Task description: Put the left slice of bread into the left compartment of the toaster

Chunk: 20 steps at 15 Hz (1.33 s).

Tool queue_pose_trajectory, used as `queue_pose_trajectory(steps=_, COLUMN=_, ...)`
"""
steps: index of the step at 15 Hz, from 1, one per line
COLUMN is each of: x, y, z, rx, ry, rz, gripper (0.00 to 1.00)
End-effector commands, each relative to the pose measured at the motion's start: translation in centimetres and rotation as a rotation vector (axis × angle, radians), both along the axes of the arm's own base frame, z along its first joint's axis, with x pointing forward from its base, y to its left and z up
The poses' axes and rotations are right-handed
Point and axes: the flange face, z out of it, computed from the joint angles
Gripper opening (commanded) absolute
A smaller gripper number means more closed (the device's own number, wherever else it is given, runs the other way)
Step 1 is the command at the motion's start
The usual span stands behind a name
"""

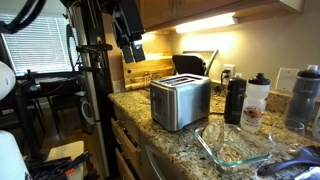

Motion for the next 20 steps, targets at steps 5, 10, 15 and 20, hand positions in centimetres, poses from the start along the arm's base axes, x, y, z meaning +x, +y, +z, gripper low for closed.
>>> queue_pose_trajectory(steps=5, x=0.1, y=-0.1, z=0.0, rx=-0.002, ry=-0.001, rz=-0.007, gripper=1.0)
queue_pose_trajectory(steps=10, x=0.4, y=-0.3, z=0.0, rx=-0.015, ry=-0.022, rz=-0.016, gripper=1.0)
queue_pose_trajectory(steps=15, x=1.1, y=-0.4, z=0.1, rx=-0.021, ry=-0.058, rz=-0.018, gripper=1.0)
queue_pose_trajectory(steps=20, x=2.1, y=-0.5, z=0.1, rx=-0.021, ry=-0.099, rz=-0.023, gripper=1.0)
